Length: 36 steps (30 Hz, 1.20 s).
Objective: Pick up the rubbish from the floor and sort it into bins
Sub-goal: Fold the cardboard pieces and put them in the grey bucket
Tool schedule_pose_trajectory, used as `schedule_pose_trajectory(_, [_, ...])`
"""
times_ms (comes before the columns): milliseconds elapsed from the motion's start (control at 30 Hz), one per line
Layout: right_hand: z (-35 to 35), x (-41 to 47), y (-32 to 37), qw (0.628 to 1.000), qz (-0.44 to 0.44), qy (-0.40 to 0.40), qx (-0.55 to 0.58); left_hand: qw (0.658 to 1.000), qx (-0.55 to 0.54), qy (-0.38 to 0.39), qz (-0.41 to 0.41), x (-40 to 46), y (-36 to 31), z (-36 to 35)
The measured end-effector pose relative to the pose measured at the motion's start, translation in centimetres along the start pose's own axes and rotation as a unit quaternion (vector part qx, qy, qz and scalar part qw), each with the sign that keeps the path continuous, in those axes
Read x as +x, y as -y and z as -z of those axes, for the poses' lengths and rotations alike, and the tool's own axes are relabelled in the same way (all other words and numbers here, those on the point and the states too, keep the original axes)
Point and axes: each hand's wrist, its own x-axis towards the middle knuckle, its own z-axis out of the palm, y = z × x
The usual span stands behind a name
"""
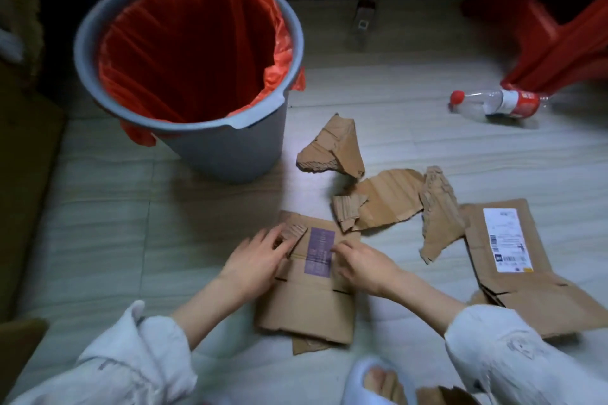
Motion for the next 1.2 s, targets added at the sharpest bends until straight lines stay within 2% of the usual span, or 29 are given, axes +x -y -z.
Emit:
schedule_pose_trajectory(67, [-0.3, 1.1, -0.5, 0.999, 0.003, -0.041, -0.002, 0.999, 0.040, 0.020, -0.022, 0.4, 0.0, -1.3])
schedule_pose_trajectory(133, [-0.7, 2.0, -0.4, 0.996, 0.020, -0.086, -0.019, 0.994, 0.062, 0.081, -0.036, 0.7, -0.3, -2.2])
schedule_pose_trajectory(233, [-0.7, 3.3, -0.4, 0.994, 0.022, -0.064, -0.084, 0.995, 0.024, 0.091, -0.039, 2.1, -0.4, -3.0])
schedule_pose_trajectory(300, [-0.5, 3.8, -0.5, 0.990, -0.007, -0.041, -0.133, 0.989, 0.010, 0.142, -0.032, 2.5, -0.3, -2.8])
schedule_pose_trajectory(400, [-0.7, 4.6, -0.4, 0.987, -0.035, -0.039, -0.153, 0.990, -0.020, 0.136, -0.031, 2.5, -0.2, -2.4])
schedule_pose_trajectory(567, [-0.8, 5.2, 0.5, 0.981, -0.075, -0.087, -0.153, 0.990, -0.056, 0.132, 0.009, 1.1, -0.2, -1.9])
schedule_pose_trajectory(600, [-0.8, 5.0, 0.7, 0.976, -0.078, -0.114, -0.169, 0.990, -0.064, 0.125, 0.014, 0.9, -0.1, -2.2])
schedule_pose_trajectory(700, [-0.9, 4.2, 1.1, 0.954, -0.060, -0.206, -0.210, 0.996, -0.071, 0.042, -0.018, 0.2, 0.1, -3.4])
schedule_pose_trajectory(767, [-0.6, 3.9, 1.2, 0.942, -0.042, -0.259, -0.208, 0.999, -0.021, -0.003, -0.034, -0.2, 0.3, -3.0])
schedule_pose_trajectory(900, [1.0, 4.1, 1.6, 0.921, -0.011, -0.339, -0.191, 0.989, 0.000, -0.150, 0.001, -0.3, 0.7, -0.4])
schedule_pose_trajectory(967, [1.3, 4.2, 1.5, 0.914, 0.003, -0.353, -0.198, 0.979, -0.002, -0.202, 0.028, -0.5, 1.1, 0.4])
schedule_pose_trajectory(1100, [-1.0, 4.1, 0.1, 0.899, 0.070, -0.352, -0.250, 0.969, -0.075, -0.233, 0.042, -0.7, 0.7, 1.0])
schedule_pose_trajectory(1200, [-4.3, 3.0, -1.5, 0.906, 0.103, -0.280, -0.299, 0.976, -0.147, -0.159, 0.034, -0.3, 0.4, 0.4])
